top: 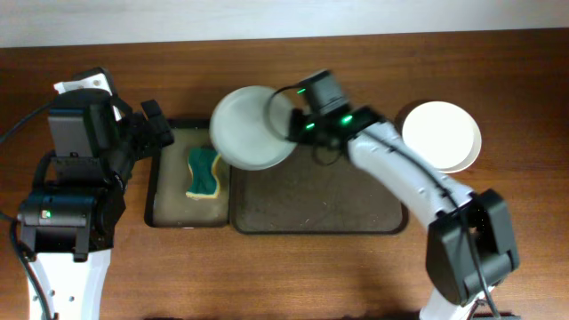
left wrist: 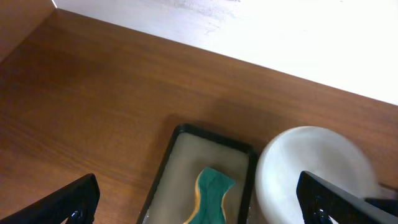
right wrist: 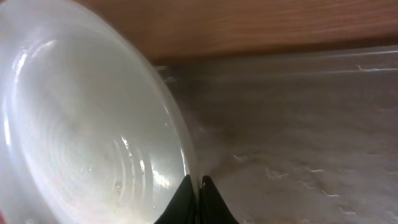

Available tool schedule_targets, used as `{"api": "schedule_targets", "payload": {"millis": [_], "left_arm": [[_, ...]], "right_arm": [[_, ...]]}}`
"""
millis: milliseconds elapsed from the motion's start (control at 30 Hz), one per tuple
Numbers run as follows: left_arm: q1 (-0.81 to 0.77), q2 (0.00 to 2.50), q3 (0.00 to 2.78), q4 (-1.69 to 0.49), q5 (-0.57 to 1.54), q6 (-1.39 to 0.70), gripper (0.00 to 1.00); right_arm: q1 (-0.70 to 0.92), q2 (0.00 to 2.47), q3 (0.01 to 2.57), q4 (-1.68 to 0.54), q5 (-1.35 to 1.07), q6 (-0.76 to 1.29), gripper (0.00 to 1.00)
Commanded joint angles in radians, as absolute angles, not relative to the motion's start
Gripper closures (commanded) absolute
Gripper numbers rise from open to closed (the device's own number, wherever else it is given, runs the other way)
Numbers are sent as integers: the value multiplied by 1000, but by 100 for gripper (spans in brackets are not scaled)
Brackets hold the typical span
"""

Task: Clean dirty plates on tray and stack at the side
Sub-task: 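Place the plate on the stack at the right side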

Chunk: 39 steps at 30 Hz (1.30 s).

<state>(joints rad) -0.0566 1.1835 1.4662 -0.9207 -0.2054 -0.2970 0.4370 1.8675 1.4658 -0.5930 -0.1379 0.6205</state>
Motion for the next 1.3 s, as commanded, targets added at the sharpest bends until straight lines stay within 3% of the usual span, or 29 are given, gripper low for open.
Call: {"api": "schedule_targets", "payload": {"millis": [0, 200, 500, 800, 1167, 1200, 1267], "left_arm": [[-56, 1173, 1470, -919, -196, -302, 1], [-56, 1173, 1470, -919, -196, -302, 1], [-56, 1173, 1470, -919, -196, -302, 1], [-56, 1173, 1470, -919, -196, -302, 1], [-56, 1173, 1470, -919, -196, -302, 1], [-56, 1173, 1470, -919, -195, -302, 1], [-56, 1173, 1470, -919, -196, -302, 1]], "right_arm": [[276, 1866, 1483, -694, -203, 636, 96], [-95, 1866, 1483, -900, -199, 554, 96], [-382, 1866, 1482, -939, -199, 501, 96], [-432, 1866, 1480, -953, 14, 501, 94], [-432, 1866, 1480, -942, 20, 501, 91], [-432, 1866, 1479, -947, 20, 495, 83], [-432, 1866, 1475, -959, 19, 429, 38]]}}
